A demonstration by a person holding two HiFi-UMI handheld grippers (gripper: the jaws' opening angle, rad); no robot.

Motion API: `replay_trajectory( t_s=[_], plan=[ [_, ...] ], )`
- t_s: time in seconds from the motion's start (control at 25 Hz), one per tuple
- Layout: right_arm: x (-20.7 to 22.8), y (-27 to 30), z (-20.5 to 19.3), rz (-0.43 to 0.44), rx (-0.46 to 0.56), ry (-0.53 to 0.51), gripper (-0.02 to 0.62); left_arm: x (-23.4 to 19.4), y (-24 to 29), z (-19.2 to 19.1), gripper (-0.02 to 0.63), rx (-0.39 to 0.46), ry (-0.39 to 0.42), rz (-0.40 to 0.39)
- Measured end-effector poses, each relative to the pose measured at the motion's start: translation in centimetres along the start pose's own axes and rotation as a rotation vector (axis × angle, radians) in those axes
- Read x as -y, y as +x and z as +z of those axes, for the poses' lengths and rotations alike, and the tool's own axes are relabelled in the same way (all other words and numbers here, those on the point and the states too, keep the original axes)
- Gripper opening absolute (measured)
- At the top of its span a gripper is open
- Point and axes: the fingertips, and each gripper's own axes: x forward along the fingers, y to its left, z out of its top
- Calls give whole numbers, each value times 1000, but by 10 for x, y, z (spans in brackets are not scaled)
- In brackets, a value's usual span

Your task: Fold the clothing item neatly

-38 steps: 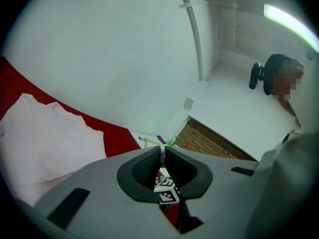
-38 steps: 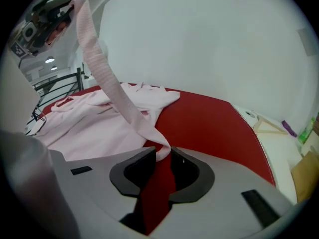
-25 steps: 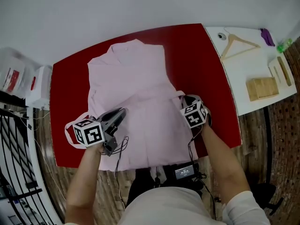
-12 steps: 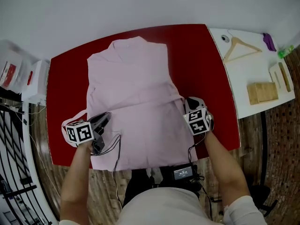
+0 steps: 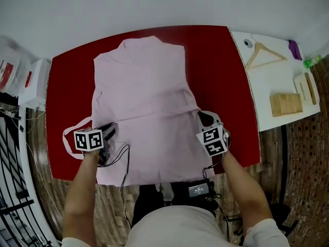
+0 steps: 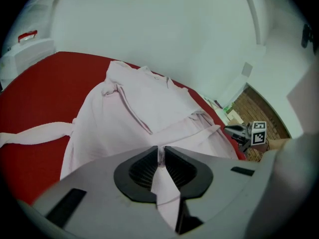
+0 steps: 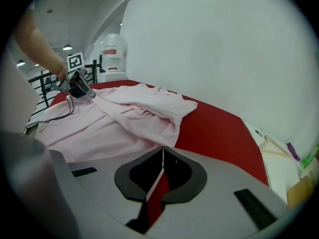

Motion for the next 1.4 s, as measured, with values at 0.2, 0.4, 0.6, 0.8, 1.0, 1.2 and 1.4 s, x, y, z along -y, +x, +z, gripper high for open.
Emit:
replay_trajectory(
  t_s=[0.2,0.4,0.6,0.8,1.0,1.2,1.4],
  plan=[
    [-19,10,-10,39,-54,-70,18,-9,0,0,91,23,-25,30],
    [-17,17,-23,28,-104,-71,18,-14,-14,7,161,65,-39,50],
    [-9,18,-27,-4,-126,-66,18,-10,-38,14,161,143,-38,57],
    [8,19,-40,-52,-174,-10,18,1,-51,4,161,189,-52,63],
    [18,17,-46,-86,-205,5,18,8,-62,-12,161,202,-62,79],
    [31,17,-53,-156,-242,-8,18,17,-69,-22,161,217,-71,90],
    [40,7,-46,-152,-180,59,18,35,-79,-23,161,252,-62,74]
  ],
)
